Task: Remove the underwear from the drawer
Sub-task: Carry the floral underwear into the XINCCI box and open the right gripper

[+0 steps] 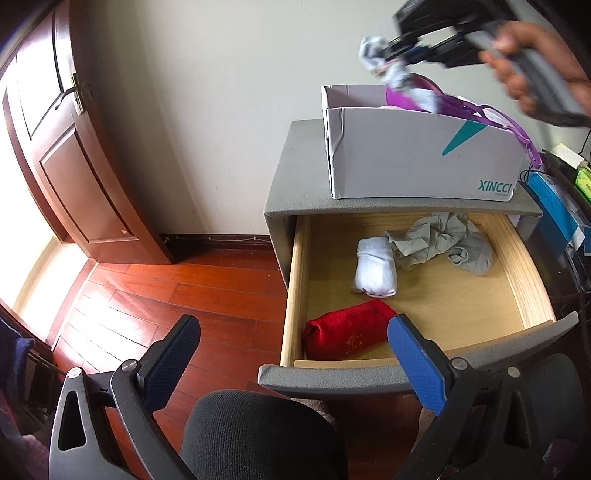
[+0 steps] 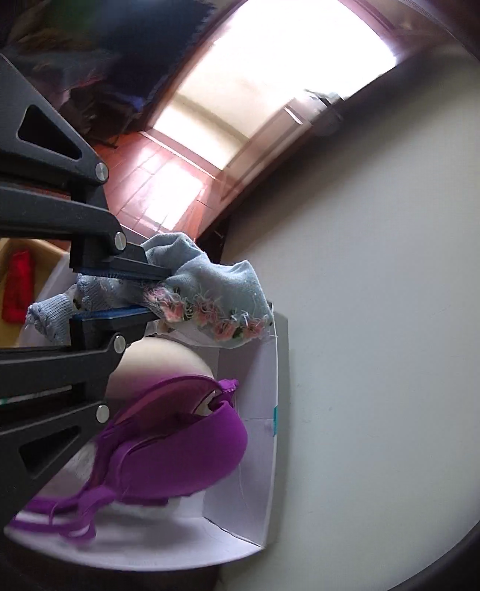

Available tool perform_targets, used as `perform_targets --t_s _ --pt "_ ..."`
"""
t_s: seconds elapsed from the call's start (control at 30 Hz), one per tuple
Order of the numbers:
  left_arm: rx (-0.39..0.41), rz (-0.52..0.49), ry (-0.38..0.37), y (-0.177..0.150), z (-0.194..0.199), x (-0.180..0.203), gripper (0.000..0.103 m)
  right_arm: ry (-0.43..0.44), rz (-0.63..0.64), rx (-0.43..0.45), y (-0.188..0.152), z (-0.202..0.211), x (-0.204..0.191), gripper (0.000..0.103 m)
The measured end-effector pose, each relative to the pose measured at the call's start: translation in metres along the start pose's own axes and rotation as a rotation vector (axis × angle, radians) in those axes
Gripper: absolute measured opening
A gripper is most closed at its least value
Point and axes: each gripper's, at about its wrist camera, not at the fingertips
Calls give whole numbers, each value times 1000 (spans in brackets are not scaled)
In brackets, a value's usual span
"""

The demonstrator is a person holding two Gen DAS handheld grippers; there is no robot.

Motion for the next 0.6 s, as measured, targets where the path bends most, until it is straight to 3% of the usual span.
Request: perform_targets --t_s 0.1,0.27,0.33,0.4,0.5,0.6 --pt "1 1 -4 0 0 -1 101 66 -126 -9 24 -28 14 13" --pt "-18 3 -27 3 -4 -3 101 -21 -221 -8 44 -52 18 18" --pt "-18 5 -30 4 -4 -4 101 -43 -217 -10 48 -57 17 22" --pt "-19 9 -31 4 -4 -5 101 -53 -199 -7 47 -60 16 39" --pt "-35 14 -42 5 -7 -5 101 -72 -132 35 41 -53 13 41" --pt "-26 10 -32 4 -5 -4 101 42 -67 156 22 -22 11 41"
Point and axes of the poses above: each gripper's, at about its wrist camera, not at the fingertips, and z roughly against the way its jaws point, x to its right, y to its top, and after that the axes turned 15 degrees about -x, right-handed
